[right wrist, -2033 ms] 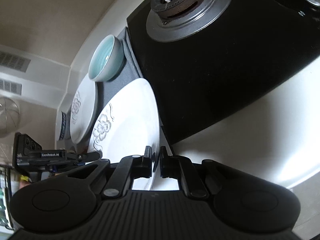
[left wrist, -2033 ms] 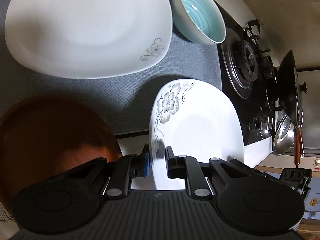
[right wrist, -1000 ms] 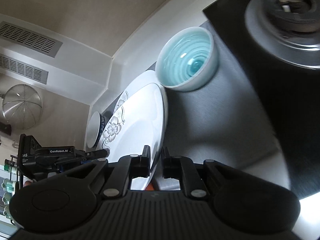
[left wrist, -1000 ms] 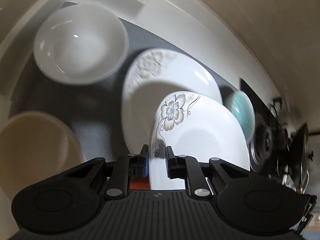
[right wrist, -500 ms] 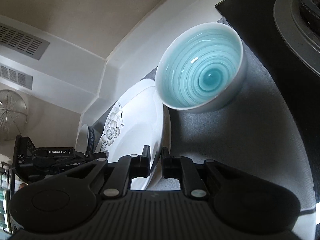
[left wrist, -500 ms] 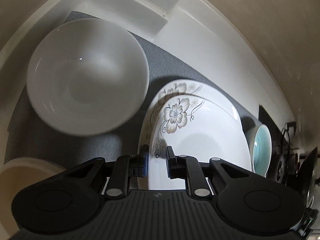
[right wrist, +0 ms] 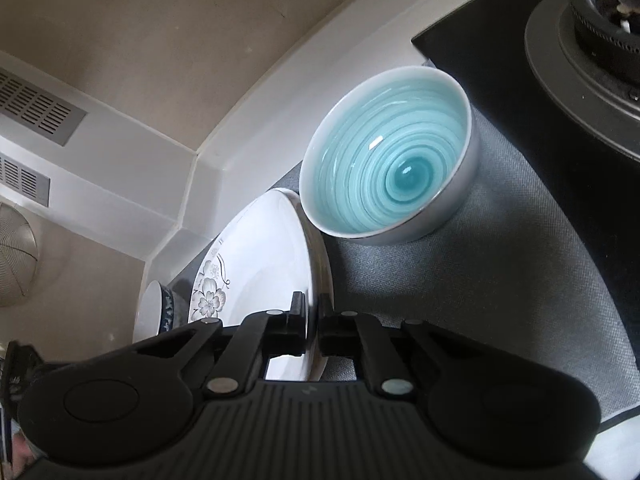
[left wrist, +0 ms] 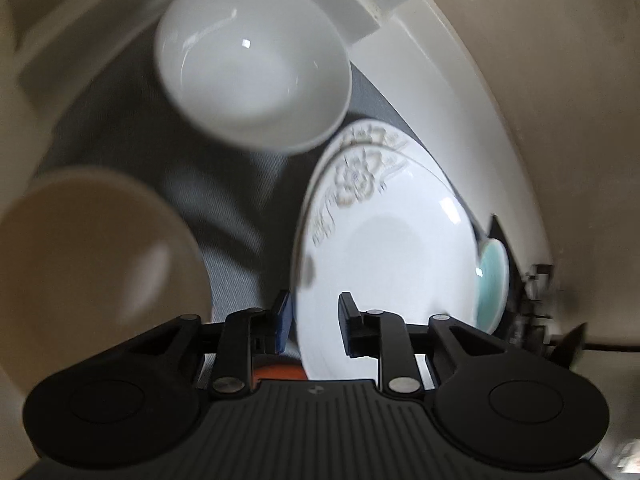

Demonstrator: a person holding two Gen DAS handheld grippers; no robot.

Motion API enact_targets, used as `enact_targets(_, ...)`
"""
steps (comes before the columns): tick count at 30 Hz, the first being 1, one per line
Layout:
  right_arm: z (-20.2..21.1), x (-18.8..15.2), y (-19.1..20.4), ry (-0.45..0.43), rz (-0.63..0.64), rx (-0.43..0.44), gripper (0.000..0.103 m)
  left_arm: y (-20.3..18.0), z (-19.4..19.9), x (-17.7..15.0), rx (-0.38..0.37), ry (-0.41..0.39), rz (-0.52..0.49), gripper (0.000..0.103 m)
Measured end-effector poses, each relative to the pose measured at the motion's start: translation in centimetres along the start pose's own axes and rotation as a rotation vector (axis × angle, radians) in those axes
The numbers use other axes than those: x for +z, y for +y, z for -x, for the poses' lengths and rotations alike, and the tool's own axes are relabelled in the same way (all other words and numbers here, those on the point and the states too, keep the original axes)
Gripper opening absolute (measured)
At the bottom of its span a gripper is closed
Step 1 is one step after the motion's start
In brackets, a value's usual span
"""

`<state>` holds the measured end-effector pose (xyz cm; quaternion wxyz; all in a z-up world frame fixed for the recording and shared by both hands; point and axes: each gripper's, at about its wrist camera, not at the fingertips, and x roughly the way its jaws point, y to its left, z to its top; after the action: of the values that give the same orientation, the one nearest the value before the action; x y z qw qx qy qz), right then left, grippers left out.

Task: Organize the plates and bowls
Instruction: 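Lift the white floral plate and lay it onto the other floral plate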

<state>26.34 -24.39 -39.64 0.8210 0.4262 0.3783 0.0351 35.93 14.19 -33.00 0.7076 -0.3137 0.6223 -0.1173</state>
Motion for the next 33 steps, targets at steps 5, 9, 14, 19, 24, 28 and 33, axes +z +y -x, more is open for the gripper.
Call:
enact_targets(5, -0.4, -0.1, 0.4, -0.019, 0.01, -0.024, 0.006, 0.1, -0.3, -2.5, -0.013, 0.036, 0.01, 0.026)
enact_targets(9, -0.9, -0.5, 0.9, -0.017, 0.034, -0.045, 0.007, 0.0, -1.1, -3.7, 0.013, 0.033, -0.009, 0.026)
enact_targets(14, -0.8, -0.3, 1.1, 0.052, 0.055, -0.032, 0.009, -0.1, -1.6, -3.5, 0.05, -0.003, -0.025, 0.02)
enact_targets(19, 0.3, -0.5, 2.6, 0.096, 0.161, -0.066, 0.013, -0.3, -1.5, -3.2, 0.066, -0.016, -0.049, 0.02)
enact_targets(24, 1.2, -1.0, 3.4, 0.114, 0.212, -0.099, 0.021, -0.6, -2.3, -3.4, 0.064, -0.012, -0.046, 0.02)
enact_targets(28, 1.7, -1.6, 3.9, 0.126, 0.228, -0.118, 0.021, -0.6, -2.4, -3.6, 0.053, -0.015, -0.038, 0.02)
enact_targets(33, 0.5, -2.1, 4.1, 0.137, 0.235, -0.138, 0.016, -0.5, -2.4, -3.5, 0.052, -0.014, -0.041, 0.02)
